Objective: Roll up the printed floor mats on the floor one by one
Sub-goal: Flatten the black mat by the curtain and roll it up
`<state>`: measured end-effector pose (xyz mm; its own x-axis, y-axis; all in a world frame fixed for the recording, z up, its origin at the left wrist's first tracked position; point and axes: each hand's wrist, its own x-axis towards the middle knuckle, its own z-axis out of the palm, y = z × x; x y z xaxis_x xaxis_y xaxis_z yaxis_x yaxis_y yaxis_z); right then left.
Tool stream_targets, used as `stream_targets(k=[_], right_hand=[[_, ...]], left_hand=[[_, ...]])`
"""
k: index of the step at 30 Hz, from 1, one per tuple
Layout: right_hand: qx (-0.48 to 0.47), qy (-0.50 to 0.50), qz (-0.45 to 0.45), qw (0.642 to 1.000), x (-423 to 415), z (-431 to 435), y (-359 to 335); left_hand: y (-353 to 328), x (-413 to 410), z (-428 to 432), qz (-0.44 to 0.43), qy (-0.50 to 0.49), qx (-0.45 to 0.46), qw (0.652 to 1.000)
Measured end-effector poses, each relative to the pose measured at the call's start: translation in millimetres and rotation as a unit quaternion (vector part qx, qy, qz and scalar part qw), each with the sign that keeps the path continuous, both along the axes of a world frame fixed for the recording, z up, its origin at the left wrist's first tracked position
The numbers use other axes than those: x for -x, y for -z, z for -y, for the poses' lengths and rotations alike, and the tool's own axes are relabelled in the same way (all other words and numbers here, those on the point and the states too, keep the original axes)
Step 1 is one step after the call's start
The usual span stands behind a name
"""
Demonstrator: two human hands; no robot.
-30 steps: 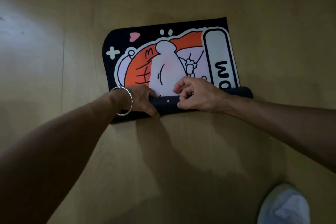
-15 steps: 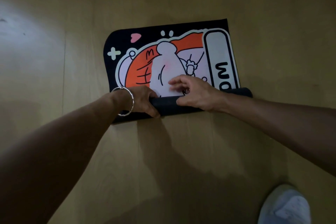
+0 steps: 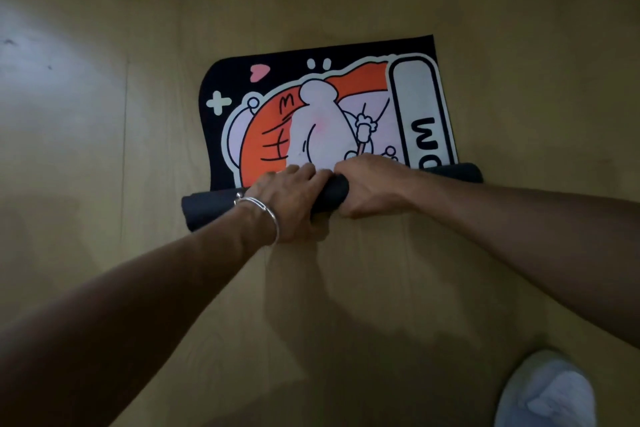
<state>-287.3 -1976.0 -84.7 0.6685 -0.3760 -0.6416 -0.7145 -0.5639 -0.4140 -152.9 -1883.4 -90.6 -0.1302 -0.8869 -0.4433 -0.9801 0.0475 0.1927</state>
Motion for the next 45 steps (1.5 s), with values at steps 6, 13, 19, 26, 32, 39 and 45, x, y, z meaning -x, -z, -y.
stream_targets(k=[6, 13, 19, 26, 32, 39, 45], right_hand=[[0.167, -0.098, -0.006, 0.981, 5, -20, 6], [0.082, -0.091, -0.014, 0.992, 0, -7, 9], [-0.161, 0.184, 0.130, 0.961, -6, 23, -7], [0.091, 0.008, 0.180, 0.979, -35, 8, 11], [0.007, 0.032, 0.145, 0.989, -31, -1, 23], [-0.034, 0.081, 0.175, 0.981, -26, 8, 22], [0.038, 0.060, 0.177, 0.982, -33, 0, 25]], left_hand=[[11, 5, 5, 0.039, -0.038, -0.023, 0.998], [9, 5, 1, 0.004, -0.057, -0.036, 0.998], [10, 11, -8, 0.003, -0.046, -0.001, 0.999], [10, 13, -16, 0.029, 0.006, 0.033, 0.999], [11, 6, -30, 0.015, 0.039, 0.025, 0.999], [14, 3, -28, -0.008, 0.032, 0.007, 0.999], [15, 4, -29, -0.007, 0.024, 0.011, 1.000]])
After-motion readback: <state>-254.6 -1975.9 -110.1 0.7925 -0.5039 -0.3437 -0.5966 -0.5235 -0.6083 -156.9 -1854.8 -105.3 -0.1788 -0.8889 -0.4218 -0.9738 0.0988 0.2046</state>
